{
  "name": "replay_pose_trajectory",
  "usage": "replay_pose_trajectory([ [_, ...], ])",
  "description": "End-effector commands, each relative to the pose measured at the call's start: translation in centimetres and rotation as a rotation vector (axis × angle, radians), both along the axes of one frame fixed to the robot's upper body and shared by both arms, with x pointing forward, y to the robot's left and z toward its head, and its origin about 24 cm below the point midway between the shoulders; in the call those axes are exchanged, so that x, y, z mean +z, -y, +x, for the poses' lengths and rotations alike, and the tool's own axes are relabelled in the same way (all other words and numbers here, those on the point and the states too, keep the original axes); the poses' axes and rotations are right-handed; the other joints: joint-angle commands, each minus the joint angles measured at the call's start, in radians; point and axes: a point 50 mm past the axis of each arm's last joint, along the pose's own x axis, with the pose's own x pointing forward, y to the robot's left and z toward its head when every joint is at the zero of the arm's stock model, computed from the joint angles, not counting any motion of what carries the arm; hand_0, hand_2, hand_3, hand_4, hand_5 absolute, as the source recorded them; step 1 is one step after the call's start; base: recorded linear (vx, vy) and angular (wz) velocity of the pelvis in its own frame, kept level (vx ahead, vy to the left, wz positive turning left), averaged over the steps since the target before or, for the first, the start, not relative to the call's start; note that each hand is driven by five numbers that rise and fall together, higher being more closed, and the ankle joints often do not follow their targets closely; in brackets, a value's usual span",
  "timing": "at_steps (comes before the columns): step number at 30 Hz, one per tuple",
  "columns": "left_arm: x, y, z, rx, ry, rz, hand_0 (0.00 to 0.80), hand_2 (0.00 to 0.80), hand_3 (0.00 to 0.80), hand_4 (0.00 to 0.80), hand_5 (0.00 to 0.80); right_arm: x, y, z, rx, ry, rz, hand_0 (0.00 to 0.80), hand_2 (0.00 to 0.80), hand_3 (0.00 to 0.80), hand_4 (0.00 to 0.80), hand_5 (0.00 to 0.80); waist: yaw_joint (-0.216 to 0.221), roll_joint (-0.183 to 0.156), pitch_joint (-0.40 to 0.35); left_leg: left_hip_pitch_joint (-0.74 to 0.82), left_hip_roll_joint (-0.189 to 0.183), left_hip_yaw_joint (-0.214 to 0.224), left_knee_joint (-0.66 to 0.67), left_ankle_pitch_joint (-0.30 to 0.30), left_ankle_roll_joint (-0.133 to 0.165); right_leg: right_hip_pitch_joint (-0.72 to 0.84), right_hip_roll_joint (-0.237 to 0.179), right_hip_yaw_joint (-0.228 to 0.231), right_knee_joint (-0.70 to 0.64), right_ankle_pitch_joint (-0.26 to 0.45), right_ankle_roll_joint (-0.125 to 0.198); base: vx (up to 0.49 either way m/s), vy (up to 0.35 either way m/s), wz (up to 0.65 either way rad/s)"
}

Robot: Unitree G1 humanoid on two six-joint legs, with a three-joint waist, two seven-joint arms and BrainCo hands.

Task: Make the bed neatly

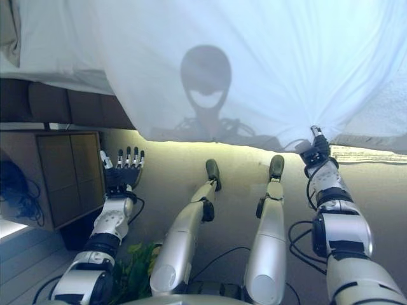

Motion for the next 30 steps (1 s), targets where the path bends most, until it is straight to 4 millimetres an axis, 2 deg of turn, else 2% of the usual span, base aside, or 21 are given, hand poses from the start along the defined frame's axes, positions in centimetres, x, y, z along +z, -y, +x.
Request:
replay_pose_trajectory([
  [1,-0.8,0.0,-1.0,0.070,0.009,-0.030,0.000,0.000,0.000,0.000,0.000,-10.3,3.8,-9.7,-0.184,-0.471,-0.008,0.800,0.800,0.800,0.800,0.800,-0.028,0.047,0.007,-0.040,-0.043,-0.017,0.145,-0.129,-0.044,-0.044,-0.010,0.005,-0.024,0.044,0.043,0.002,0.025,-0.06],
  [7,-0.1,-0.2,-0.9,0.086,0.015,-0.027,0.000,0.000,0.000,0.000,0.000,-9.0,4.9,-9.3,-0.256,-0.430,-0.026,0.800,0.800,0.800,0.800,0.800,-0.029,0.050,0.007,-0.040,-0.043,-0.011,0.142,-0.130,-0.043,-0.043,-0.007,0.010,-0.028,0.042,0.042,-0.009,0.011,-0.06],
  [8,-0.1,-0.2,-0.9,0.084,0.016,-0.024,0.000,0.000,0.000,0.000,0.000,-8.6,5.1,-9.0,-0.267,-0.415,-0.027,0.668,0.668,0.668,0.668,0.668,-0.027,0.050,0.007,-0.039,-0.044,-0.011,0.143,-0.131,-0.043,-0.041,-0.007,0.009,-0.028,0.042,0.042,-0.003,-0.013,-0.04],
  [9,0.1,-0.1,-0.8,0.084,0.020,-0.023,0.000,0.000,0.000,0.000,0.000,-8.3,5.2,-8.7,-0.279,-0.411,-0.033,0.000,0.000,0.000,0.000,0.000,-0.026,0.050,0.007,-0.044,-0.046,-0.012,0.142,-0.124,-0.041,-0.045,-0.007,0.007,-0.029,0.048,0.039,-0.032,-0.028,0.00],
  [13,0.3,-0.3,-0.8,0.089,0.016,-0.015,0.000,0.000,0.000,0.000,0.000,-6.9,5.4,-7.7,-0.328,-0.347,-0.031,0.000,0.000,0.000,0.000,0.000,-0.017,0.040,0.007,-0.032,-0.046,-0.016,0.150,-0.130,-0.039,-0.024,-0.007,-0.006,-0.024,0.042,0.038,-0.014,-0.047,0.01],
  [17,0.3,-0.6,-0.6,0.091,0.007,-0.007,0.000,0.000,0.000,0.000,0.000,-6.7,4.9,-7.1,-0.315,-0.343,-0.013,0.000,0.000,0.000,0.000,0.000,-0.011,0.023,0.007,-0.008,-0.044,-0.020,0.157,-0.138,-0.037,0.010,-0.006,-0.021,-0.019,0.035,0.035,-0.005,-0.061,-0.02],
  [24,0.1,-2.3,-0.3,0.107,-0.028,0.020,0.000,0.000,0.000,0.000,0.000,-8.4,3.2,-7.3,-0.260,-0.397,0.039,0.000,0.000,0.000,0.000,0.000,-0.011,-0.030,0.007,0.082,-0.025,-0.020,0.169,-0.160,-0.033,0.118,0.002,-0.045,-0.015,0.018,0.029,0.008,-0.067,-0.05],
  [30,-0.2,-4.3,-0.2,0.138,-0.064,0.042,0.000,0.000,0.000,0.000,0.000,-10.6,2.4,-8.9,-0.246,-0.472,0.084,0.000,0.000,0.000,0.000,0.000,-0.021,-0.077,0.007,0.211,-0.006,-0.005,0.177,-0.192,-0.031,0.256,0.005,-0.047,-0.019,-0.003,0.025,0.050,-0.030,-0.04],
])
